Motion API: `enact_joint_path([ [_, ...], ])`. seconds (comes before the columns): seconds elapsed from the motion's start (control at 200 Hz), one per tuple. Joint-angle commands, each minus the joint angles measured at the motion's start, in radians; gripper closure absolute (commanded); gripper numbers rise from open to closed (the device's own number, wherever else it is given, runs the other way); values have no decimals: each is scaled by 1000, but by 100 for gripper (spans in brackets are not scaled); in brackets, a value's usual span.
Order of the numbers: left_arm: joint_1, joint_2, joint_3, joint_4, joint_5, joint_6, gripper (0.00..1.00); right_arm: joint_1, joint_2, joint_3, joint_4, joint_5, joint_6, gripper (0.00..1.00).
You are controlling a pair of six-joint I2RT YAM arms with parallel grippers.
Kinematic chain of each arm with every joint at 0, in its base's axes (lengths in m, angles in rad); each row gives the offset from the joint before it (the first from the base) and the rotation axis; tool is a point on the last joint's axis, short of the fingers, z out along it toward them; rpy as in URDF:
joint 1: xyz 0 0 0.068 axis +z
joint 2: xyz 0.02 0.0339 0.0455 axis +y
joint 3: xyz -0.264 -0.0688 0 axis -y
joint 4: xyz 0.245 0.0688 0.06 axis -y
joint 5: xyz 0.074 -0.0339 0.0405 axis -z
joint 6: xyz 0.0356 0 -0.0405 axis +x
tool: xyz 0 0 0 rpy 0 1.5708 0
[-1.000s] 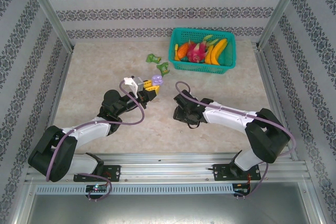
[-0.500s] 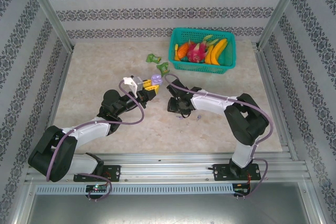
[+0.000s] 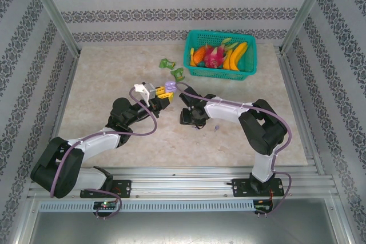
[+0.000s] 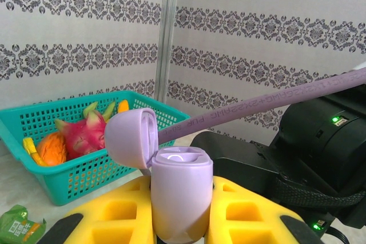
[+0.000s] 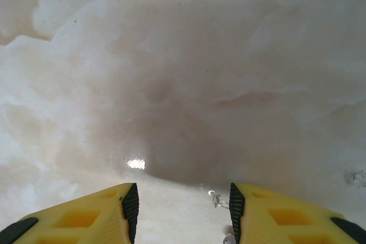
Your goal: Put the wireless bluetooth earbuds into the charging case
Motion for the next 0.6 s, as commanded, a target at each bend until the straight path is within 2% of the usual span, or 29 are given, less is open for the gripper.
enact_joint_path([
  [0.0, 14, -19, -12, 51, -6, -11, 100, 16, -8, -7, -31, -20, -22, 52],
  [0.595, 16, -6, -10, 62, -12, -18, 100, 40, -66, -84, -49, -36, -50, 53],
])
